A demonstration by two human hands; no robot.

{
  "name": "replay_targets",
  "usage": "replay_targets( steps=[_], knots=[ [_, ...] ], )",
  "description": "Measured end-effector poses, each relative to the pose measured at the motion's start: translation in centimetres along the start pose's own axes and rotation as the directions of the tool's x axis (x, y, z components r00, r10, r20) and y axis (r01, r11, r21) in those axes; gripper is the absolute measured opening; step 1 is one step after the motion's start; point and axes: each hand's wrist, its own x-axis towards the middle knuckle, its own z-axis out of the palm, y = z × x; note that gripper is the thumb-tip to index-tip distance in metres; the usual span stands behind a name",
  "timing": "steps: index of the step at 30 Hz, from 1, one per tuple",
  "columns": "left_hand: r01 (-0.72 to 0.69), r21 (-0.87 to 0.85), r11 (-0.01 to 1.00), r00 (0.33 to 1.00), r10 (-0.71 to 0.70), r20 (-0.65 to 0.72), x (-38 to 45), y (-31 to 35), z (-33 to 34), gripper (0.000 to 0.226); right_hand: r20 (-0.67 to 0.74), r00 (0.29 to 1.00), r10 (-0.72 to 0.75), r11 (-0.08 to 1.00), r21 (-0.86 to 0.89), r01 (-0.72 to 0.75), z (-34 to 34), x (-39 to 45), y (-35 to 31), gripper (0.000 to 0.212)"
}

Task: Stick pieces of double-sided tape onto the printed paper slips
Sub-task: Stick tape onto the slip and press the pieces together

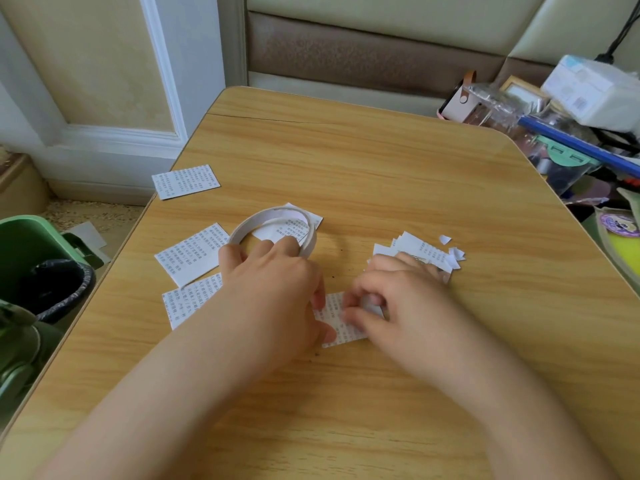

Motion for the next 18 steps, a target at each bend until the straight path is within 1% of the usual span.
replay_targets(
  steps=[2,4,7,9,11,13,15,16,18],
  knots=[
    [0.001,0.0,1.0,1.0,-0.001,0.005,0.0,0.0,0.1,0.034,0.011,0.998,0.061,0.997,0.048,-0.061,-1.1,-0.4,0.9,0.025],
    [-0.003,-0.001,1.0,1.0,0.003,0.005,0.0,0.1,0.1,0.034,-0.005,0.999,0.052,0.998,0.034,-0.051,-1.0,-0.3,0.6,0.025],
    [-0.008,0.004,1.0,1.0,0.008,-0.004,0.0,0.1,0.0,0.032,-0.031,0.998,-0.062,0.998,0.009,0.062,0.9,0.2,-0.8,0.012],
    [-0.004,0.003,1.0,1.0,0.004,-0.011,-0.1,0.0,0.0,0.032,-0.044,0.994,-0.103,0.995,-0.016,0.102,1.4,0.4,-1.1,0.014],
    [0.002,0.002,1.0,1.0,-0.002,-0.014,-0.1,0.0,0.0,0.032,-0.016,0.998,-0.056,0.998,-0.018,0.055,0.6,0.2,-0.5,0.013],
    [0.006,0.006,1.0,1.0,-0.006,-0.008,0.0,0.0,0.1,0.034,0.008,1.0,0.026,0.999,0.035,-0.026,-0.7,-0.3,0.6,0.02],
    [0.006,0.004,1.0,1.0,-0.006,-0.001,0.0,0.0,0.3,0.035,0.006,0.999,0.049,0.997,0.056,-0.05,-1.1,-0.5,0.9,0.023],
    [0.003,0.0,1.0,1.0,-0.003,-0.003,0.0,0.0,0.3,0.035,0.003,1.0,0.031,0.998,0.05,-0.031,-0.9,-0.4,0.6,0.022],
    [-0.005,-0.005,1.0,1.0,0.004,-0.008,0.0,-0.1,0.2,0.034,-0.003,0.999,-0.053,0.998,0.035,0.053,0.3,-0.2,-0.3,0.013]
  ],
)
